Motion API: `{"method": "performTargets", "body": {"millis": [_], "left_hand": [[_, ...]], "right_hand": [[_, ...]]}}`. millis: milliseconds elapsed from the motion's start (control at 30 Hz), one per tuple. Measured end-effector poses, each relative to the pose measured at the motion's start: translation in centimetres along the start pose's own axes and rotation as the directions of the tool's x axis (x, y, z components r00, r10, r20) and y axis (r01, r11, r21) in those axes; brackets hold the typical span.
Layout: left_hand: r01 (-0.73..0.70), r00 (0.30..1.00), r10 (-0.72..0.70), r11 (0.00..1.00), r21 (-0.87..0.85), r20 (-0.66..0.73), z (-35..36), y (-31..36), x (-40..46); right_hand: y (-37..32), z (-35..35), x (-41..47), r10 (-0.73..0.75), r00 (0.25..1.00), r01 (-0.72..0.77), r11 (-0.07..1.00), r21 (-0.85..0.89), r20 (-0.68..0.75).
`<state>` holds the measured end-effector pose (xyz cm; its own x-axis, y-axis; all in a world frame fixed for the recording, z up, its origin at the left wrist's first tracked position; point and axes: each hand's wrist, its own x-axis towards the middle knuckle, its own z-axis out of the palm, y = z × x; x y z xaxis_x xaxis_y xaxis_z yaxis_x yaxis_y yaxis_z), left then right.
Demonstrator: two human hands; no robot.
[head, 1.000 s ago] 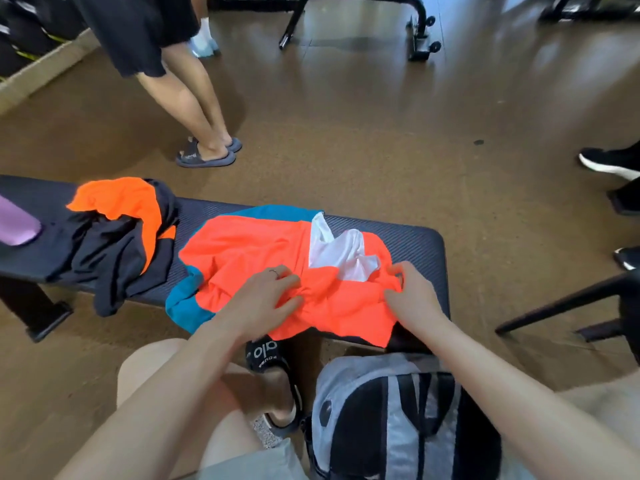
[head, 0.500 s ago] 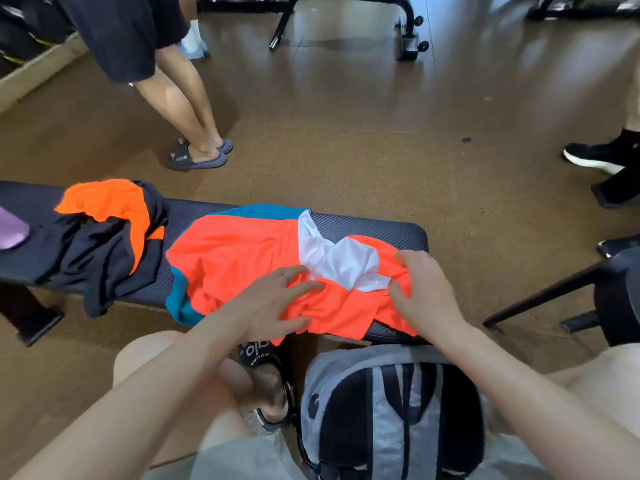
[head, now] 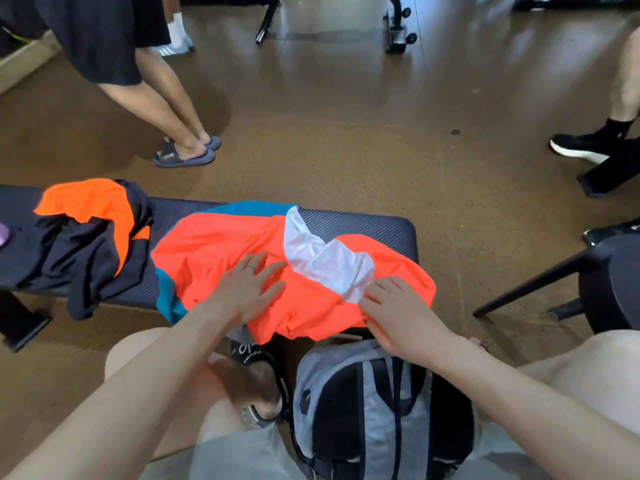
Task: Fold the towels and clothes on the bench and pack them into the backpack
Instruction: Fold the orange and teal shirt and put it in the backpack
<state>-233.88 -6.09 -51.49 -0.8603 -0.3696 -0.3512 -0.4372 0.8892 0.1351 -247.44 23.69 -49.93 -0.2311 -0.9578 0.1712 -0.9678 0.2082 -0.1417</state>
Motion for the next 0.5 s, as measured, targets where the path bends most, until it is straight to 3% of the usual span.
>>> {"method": "performTargets", "body": {"millis": [133,267,400,500], "left_hand": [[0.158,0.987,-0.158,0.987,-0.011,-0.023,-0.5,-1.1,0.3],[0.235,0.955,-0.251,0.965,-0.113,-0.155,-1.8,-2.8,0.5],[0.31,0.847,-0.373,0.925,-0.219,-0.378,-3.2,-4.8,0.2],[0.483,0.75,-0.592,0.795,-0.369,-0.295,-3.7,-7.0,-0.5]], "right_hand": [[0.8,-1.3,-3.5,-0.092,0.994,0.093,0.996,-0.011,0.061],[2.9,-1.8,-5.7,-0.017,0.992,0.024,0.999,-0.048,0.126],[1.6,-2.4,-3.7,0.07,0.992,-0.083,0.989,0.121,0.109],[-0.3,-1.9,0.4,0.184,0.983,-0.181,0.945,0.273,0.012]]}}
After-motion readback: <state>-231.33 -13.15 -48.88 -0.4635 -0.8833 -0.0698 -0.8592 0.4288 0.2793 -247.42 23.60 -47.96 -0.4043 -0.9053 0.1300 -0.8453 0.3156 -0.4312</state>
